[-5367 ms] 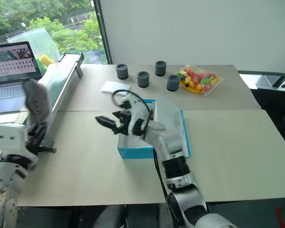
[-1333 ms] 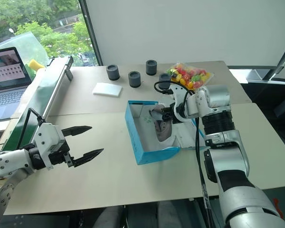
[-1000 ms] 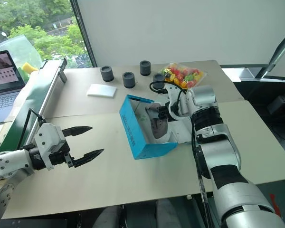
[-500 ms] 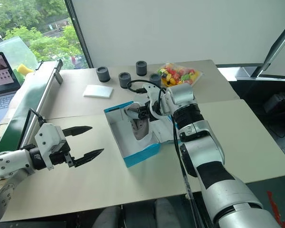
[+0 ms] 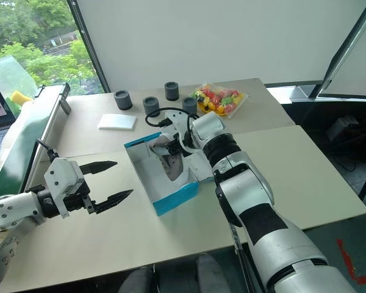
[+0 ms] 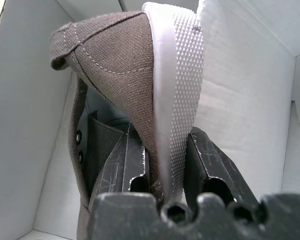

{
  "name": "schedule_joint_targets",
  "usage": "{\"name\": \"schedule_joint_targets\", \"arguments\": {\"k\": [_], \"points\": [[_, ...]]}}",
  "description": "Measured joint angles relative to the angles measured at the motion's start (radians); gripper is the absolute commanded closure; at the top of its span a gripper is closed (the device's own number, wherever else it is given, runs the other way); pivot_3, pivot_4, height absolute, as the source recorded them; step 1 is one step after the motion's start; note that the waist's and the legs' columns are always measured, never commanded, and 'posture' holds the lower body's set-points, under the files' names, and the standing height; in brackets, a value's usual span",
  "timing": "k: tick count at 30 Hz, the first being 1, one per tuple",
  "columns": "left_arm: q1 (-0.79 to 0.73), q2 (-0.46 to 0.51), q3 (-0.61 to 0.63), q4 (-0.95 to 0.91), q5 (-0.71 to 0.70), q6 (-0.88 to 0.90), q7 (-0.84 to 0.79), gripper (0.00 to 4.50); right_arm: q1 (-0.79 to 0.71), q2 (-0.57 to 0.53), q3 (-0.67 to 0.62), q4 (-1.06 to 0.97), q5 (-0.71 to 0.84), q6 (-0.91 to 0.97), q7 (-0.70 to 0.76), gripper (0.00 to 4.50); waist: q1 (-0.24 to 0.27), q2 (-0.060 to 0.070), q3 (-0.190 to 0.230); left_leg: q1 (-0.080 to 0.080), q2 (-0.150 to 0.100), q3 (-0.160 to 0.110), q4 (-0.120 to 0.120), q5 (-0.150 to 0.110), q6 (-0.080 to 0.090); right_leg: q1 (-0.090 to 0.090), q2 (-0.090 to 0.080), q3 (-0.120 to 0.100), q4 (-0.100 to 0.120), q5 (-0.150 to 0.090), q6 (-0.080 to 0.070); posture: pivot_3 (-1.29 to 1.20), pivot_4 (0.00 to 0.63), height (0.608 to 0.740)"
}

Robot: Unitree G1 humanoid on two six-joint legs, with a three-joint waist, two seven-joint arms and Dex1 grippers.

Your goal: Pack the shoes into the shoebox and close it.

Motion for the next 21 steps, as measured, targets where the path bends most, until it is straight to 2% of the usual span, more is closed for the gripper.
{"name": "schedule_joint_targets", "arguments": {"k": [7,9,11,15,21], "points": [[0.017,0.0,0.002,-0.004,0.0,0.0,0.015,0.08,-0.026,0.007,-0.014,-0.012,-0.019,0.016,0.043,3.67,-0.003,0.0,0.001,-0.011,0.0,0.001,-0.002,0.0,0.0,-0.012,0.002,0.003,0.0,0.0,0.0,0.0,0.15,0.731],[0.022,0.0,0.002,-0.008,-0.001,0.0,0.017,0.08,-0.026,0.007,-0.013,-0.054,-0.02,0.052,0.058,3.67,0.001,0.001,0.002,-0.019,0.0,0.001,-0.002,0.0,0.0,-0.02,0.001,0.003,0.0,0.001,0.0,0.0,0.15,0.731],[0.022,0.0,0.003,-0.012,-0.001,0.001,0.02,0.08,-0.025,0.012,-0.012,-0.097,-0.02,0.082,0.069,3.67,0.004,0.001,0.002,-0.027,-0.001,0.001,-0.002,0.0,0.0,-0.028,0.001,0.003,0.002,0.005,-0.007,0.0,0.15,0.731],[0.024,0.0,0.011,-0.016,-0.002,0.002,0.025,0.08,-0.025,0.01,-0.011,-0.188,-0.019,0.119,0.082,3.67,0.025,0.001,0.002,-0.042,-0.003,0.0,-0.002,-0.001,-0.002,-0.043,-0.003,0.002,0.003,0.006,-0.007,0.0,0.15,0.731],[0.025,0.002,0.027,-0.019,-0.002,0.018,0.026,0.08,-0.025,-0.004,-0.025,-0.311,-0.003,0.155,0.08,3.67,0.054,0.002,0.003,-0.048,-0.004,-0.001,0.001,-0.002,-0.003,-0.045,-0.008,-0.001,0.002,0.007,-0.004,0.0,0.15,0.731]]}}
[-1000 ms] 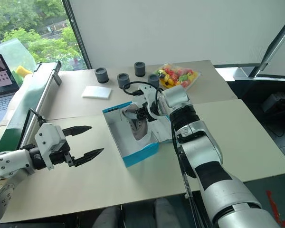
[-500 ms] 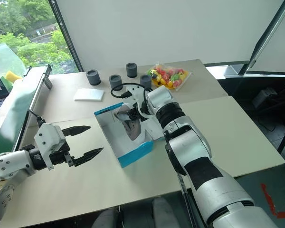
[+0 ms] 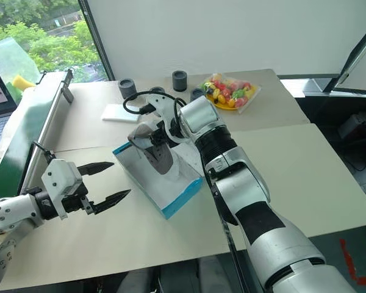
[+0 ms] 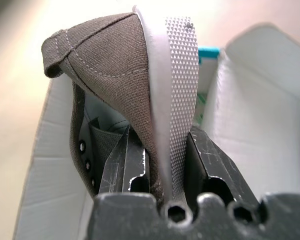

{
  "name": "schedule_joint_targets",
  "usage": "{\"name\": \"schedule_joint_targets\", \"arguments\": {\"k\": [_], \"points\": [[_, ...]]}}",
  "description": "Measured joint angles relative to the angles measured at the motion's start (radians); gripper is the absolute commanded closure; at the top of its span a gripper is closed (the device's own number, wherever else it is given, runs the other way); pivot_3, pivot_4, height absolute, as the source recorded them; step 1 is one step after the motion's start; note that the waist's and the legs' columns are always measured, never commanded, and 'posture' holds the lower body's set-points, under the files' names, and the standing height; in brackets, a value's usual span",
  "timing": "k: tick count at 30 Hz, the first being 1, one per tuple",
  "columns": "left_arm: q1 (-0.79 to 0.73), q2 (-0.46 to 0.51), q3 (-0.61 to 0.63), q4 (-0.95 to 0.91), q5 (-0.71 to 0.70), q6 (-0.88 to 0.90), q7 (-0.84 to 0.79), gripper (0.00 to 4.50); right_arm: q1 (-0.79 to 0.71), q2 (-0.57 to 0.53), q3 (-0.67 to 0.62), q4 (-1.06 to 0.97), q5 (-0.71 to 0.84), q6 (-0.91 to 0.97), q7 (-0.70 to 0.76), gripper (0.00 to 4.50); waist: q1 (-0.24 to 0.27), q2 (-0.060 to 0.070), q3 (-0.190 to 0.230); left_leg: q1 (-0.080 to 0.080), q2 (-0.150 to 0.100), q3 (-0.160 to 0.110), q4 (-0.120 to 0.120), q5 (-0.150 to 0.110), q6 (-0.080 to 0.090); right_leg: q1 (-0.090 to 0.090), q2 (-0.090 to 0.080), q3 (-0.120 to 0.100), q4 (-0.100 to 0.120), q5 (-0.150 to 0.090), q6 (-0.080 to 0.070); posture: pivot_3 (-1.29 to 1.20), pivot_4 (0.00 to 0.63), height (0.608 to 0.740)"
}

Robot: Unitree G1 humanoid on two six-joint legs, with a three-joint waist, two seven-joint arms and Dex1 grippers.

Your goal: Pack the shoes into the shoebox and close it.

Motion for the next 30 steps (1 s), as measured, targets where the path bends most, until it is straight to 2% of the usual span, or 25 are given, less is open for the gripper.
{"name": "schedule_joint_targets", "arguments": {"k": [4,8,12,18,22,24,26,27,30], "points": [[-0.002,0.003,0.002,0.0,-0.001,0.002,0.0,0.08,0.019,-0.013,0.039,-0.105,0.012,0.007,0.02,3.67,0.005,0.0,0.0,0.001,-0.001,0.0,0.002,0.0,0.0,0.001,0.0,0.0,-0.001,0.0,0.0,0.0,0.15,0.731],[-0.005,0.004,0.004,0.0,-0.002,0.004,-0.001,0.08,0.115,-0.03,0.122,-0.132,0.007,0.002,0.045,3.67,0.012,0.0,0.0,0.001,-0.001,0.0,0.005,0.0,0.0,0.003,0.001,-0.001,0.0,0.0,0.0,0.0,0.15,0.731],[-0.002,0.005,0.011,-0.001,-0.002,0.016,0.0,0.08,0.181,-0.049,0.191,-0.021,-0.032,-0.089,0.053,3.67,0.02,0.0,0.0,0.001,-0.002,0.001,0.007,0.0,0.0,0.002,0.001,0.0,0.001,0.0,0.001,0.0,0.15,0.731],[0.008,0.004,0.017,-0.038,-0.005,0.021,0.01,0.08,0.112,-0.019,0.188,0.222,-0.074,-0.292,0.039,3.67,0.019,0.0,0.0,0.005,-0.001,0.001,0.007,0.0,0.0,0.005,0.001,0.0,0.001,0.001,0.001,0.0,0.15,0.731],[0.021,0.003,0.028,-0.051,-0.006,0.025,0.016,0.08,0.079,0.008,0.177,0.312,-0.099,-0.351,0.032,3.67,0.02,0.0,0.0,0.01,-0.001,0.001,0.008,0.0,0.0,0.01,0.002,0.0,0.002,0.001,0.001,0.0,0.15,0.731],[0.023,0.003,0.03,-0.052,-0.006,0.028,0.019,0.0,0.068,0.015,0.162,0.346,-0.103,-0.369,0.031,2.94,0.02,0.0,0.0,0.011,-0.001,0.001,0.008,0.0,0.0,0.012,0.002,0.0,0.001,0.001,0.001,0.0,0.15,0.731],[0.023,0.003,0.031,-0.052,-0.006,0.031,0.022,0.0,0.063,0.024,0.145,0.37,-0.106,-0.39,0.016,2.46,0.021,0.0,0.0,0.011,-0.001,0.001,0.008,0.0,0.0,0.012,0.002,0.0,0.001,0.001,0.001,0.0,0.15,0.731],[0.023,0.003,0.031,-0.052,-0.006,0.035,0.022,0.0,0.062,0.029,0.138,0.38,-0.107,-0.394,0.007,2.01,0.021,0.0,0.0,0.011,-0.001,0.001,0.008,0.0,0.0,0.012,0.002,0.0,0.001,0.001,0.001,0.0,0.15,0.731],[0.023,0.003,0.031,-0.052,-0.006,0.04,0.023,0.0,0.058,0.034,0.118,0.402,-0.107,-0.397,-0.003,1.17,0.023,0.0,0.0,0.01,-0.001,0.001,0.008,0.0,0.0,0.011,0.002,0.0,0.001,0.001,0.001,0.0,0.15,0.731]]}}
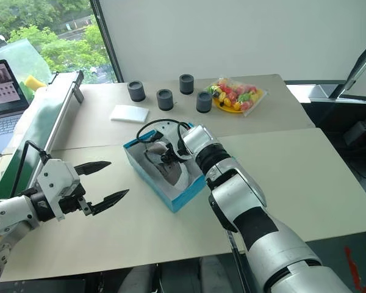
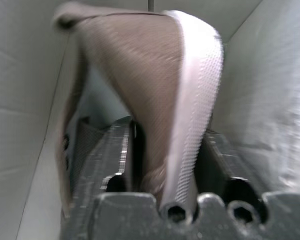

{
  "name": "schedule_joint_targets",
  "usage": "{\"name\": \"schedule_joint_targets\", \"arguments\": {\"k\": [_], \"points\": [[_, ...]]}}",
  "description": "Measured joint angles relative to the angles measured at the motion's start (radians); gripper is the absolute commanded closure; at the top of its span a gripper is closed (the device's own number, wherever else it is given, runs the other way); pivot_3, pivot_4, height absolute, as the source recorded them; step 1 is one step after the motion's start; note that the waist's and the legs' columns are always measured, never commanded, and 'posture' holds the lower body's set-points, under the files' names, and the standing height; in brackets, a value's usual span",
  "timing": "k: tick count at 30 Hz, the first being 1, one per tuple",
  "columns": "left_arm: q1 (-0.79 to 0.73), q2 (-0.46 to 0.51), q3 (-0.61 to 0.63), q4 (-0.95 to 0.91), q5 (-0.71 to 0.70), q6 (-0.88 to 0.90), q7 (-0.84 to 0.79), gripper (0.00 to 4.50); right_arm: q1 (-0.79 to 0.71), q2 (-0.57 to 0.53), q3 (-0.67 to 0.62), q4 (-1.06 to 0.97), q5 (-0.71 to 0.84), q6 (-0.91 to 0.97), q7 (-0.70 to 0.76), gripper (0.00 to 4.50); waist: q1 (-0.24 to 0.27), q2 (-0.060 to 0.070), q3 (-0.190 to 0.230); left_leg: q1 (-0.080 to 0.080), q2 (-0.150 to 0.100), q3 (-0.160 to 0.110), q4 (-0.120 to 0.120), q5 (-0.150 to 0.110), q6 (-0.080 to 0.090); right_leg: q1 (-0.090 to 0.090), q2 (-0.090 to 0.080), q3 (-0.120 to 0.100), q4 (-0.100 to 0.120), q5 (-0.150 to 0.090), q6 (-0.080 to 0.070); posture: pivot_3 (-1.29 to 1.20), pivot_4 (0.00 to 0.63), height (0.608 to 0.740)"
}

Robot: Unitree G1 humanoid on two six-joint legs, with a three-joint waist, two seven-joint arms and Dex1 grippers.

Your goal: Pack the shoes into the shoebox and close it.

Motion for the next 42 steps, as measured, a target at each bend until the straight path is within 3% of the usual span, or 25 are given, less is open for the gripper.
{"name": "schedule_joint_targets", "arguments": {"k": [1,8,14,19,23,31,34,35,42], "points": [[-0.001,0.0,0.0,0.0,0.0,0.0,0.0,0.0,-0.01,0.0,-0.012,0.016,0.0,0.0,-0.006,0.87,0.001,0.0,0.0,0.0,0.0,0.0,0.0,0.0,0.0,0.0,0.0,0.0,0.0,0.0,0.0,0.0,0.15,0.731],[-0.005,-0.026,0.0,0.02,0.006,0.0,0.017,0.0,-0.11,-0.055,-0.167,0.013,0.047,0.014,-0.068,0.87,0.001,0.001,0.0,-0.001,0.0,0.0,0.0,0.0,0.0,0.0,0.0,0.0,0.0,0.0,0.0,0.0,0.15,0.731],[-0.023,-0.105,0.041,0.024,0.02,0.011,0.134,0.0,-0.106,-0.126,-0.277,-0.225,0.103,0.125,-0.099,0.87,0.001,0.001,0.0,-0.001,0.0,0.0,0.0,0.0,0.0,-0.001,0.0,0.0,0.0,0.0,0.0,0.0,0.15,0.731],[-0.069,-0.22,0.167,0.065,0.045,0.072,0.351,0.0,0.113,-0.116,-0.362,-0.702,0.273,0.272,-0.06,0.87,0.003,0.0,0.0,-0.001,0.001,-0.002,0.001,0.0,0.0,0.001,-0.001,-0.001,0.0,0.0,0.001,0.0,0.15,0.731],[-0.082,-0.337,0.313,0.063,0.039,0.224,0.569,0.0,0.54,-0.112,-0.296,-1.195,0.414,0.295,-0.007,0.87,0.009,-0.001,0.0,-0.001,0.001,-0.005,0.003,-0.002,-0.002,0.005,-0.003,-0.004,0.0,0.001,0.003,0.0,0.15,0.731],[0.05,-0.306,0.432,0.152,0.048,0.245,0.541,0.0,0.711,-0.091,-0.17,-1.33,0.38,0.216,-0.112,3.05,0.002,-0.002,-0.001,0.012,0.002,-0.001,0.003,-0.002,-0.003,0.012,0.002,-0.001,0.0,-0.002,0.001,0.0,0.15,0.731],[0.059,-0.279,0.455,0.18,0.061,0.228,0.528,0.0,0.725,-0.094,-0.117,-1.34,0.36,0.175,-0.123,4.3,0.006,-0.002,-0.001,0.012,0.001,-0.001,0.004,-0.002,-0.003,0.013,0.001,-0.001,0.0,-0.003,0.002,0.0,0.15,0.731],[0.06,-0.274,0.457,0.184,0.064,0.219,0.524,0.0,0.734,-0.095,-0.102,-1.347,0.354,0.157,-0.125,4.48,0.006,-0.003,-0.002,0.012,0.001,-0.001,0.004,-0.002,-0.003,0.014,0.001,-0.001,0.0,-0.003,0.002,0.0,0.15,0.731],[0.055,-0.277,0.459,0.193,0.064,0.212,0.518,0.0,0.746,-0.118,-0.001,-1.354,0.274,0.092,-0.172,4.48,0.006,-0.003,-0.002,0.011,0.001,-0.001,0.004,-0.002,-0.004,0.013,0.001,-0.001,-0.001,-0.002,0.001,0.0,0.15,0.731]]}}
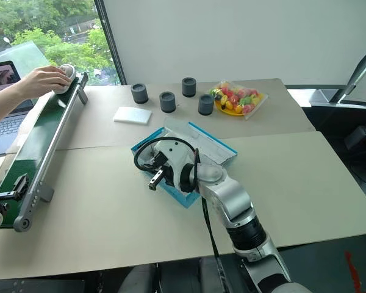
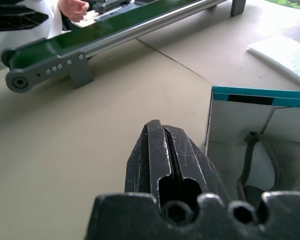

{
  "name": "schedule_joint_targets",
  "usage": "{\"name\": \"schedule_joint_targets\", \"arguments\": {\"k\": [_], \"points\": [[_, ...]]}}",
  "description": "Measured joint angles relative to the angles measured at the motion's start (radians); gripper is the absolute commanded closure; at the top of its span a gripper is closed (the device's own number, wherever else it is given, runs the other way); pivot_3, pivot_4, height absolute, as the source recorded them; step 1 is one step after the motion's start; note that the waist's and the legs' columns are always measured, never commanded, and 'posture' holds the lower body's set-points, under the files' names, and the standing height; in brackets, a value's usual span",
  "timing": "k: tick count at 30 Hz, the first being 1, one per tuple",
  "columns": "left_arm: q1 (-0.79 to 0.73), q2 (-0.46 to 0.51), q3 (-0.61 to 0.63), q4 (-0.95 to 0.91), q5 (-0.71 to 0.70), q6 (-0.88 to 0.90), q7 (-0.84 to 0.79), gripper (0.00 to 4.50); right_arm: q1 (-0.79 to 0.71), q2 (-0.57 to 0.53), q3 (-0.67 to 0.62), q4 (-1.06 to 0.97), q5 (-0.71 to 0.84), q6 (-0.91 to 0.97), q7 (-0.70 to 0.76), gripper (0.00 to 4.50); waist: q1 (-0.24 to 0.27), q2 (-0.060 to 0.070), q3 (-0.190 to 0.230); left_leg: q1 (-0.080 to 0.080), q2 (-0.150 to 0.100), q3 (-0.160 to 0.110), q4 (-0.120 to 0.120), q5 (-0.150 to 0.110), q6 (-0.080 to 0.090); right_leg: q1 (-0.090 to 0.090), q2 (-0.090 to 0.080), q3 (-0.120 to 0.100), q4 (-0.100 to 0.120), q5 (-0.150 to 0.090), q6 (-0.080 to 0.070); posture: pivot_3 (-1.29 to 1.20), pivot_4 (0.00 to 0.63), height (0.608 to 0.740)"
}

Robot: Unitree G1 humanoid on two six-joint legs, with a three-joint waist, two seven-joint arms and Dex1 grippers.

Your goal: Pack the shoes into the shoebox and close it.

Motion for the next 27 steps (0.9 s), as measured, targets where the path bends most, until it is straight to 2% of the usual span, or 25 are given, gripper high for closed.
{"name": "schedule_joint_targets", "arguments": {"k": [13,16,17,20,21,27], "points": [[0.021,-0.024,0.006,0.026,-0.005,-0.038,-0.017,0.0,0.023,-0.037,0.089,0.004,-0.051,-0.143,0.049,4.48,-0.001,0.0,0.0,0.0,0.0,0.0,0.0,0.0,0.0,0.0,0.0,0.0,0.0,0.0,0.0,0.0,0.15,0.731],[0.021,-0.027,0.007,0.032,-0.005,-0.039,-0.017,0.0,0.022,-0.041,0.091,0.031,-0.07,-0.169,0.053,3.79,-0.001,-0.001,-0.001,0.0,0.0,0.0,0.0,0.0,0.0,0.0,0.0,0.0,0.0,0.0,0.0,0.0,0.15,0.731],[0.021,-0.029,0.007,0.035,-0.005,-0.039,-0.016,0.0,0.022,-0.041,0.091,0.044,-0.071,-0.171,0.053,3.34,-0.001,-0.001,-0.001,0.0,0.0,0.0,0.0,0.0,0.0,0.0,0.0,0.0,0.0,0.0,0.0,0.0,0.15,0.731],[0.022,-0.032,0.007,0.04,-0.005,-0.039,-0.016,0.0,0.022,-0.04,0.089,0.058,-0.07,-0.179,0.063,2.56,-0.001,-0.001,-0.001,0.0,0.0,0.0,0.0,0.0,0.0,0.0,0.0,0.0,0.0,0.0,0.0,0.0,0.15,0.731],[0.023,-0.032,0.007,0.04,-0.005,-0.04,-0.017,0.0,0.023,-0.04,0.088,0.058,-0.069,-0.185,0.068,1.99,-0.001,-0.001,-0.001,0.0,0.0,0.0,0.0,0.0,0.0,0.0,0.0,0.0,0.0,0.0,0.0,0.0,0.15,0.731],[0.043,-0.032,0.009,0.066,-0.003,-0.059,-0.027,0.0,0.023,-0.053,0.087,0.061,-0.068,-0.255,0.126,0.04,-0.001,-0.001,-0.001,0.0,0.0,0.0,0.0,0.0,0.0,0.0,0.0,0.0,0.0,0.0,0.0,0.0,0.15,0.731]]}}
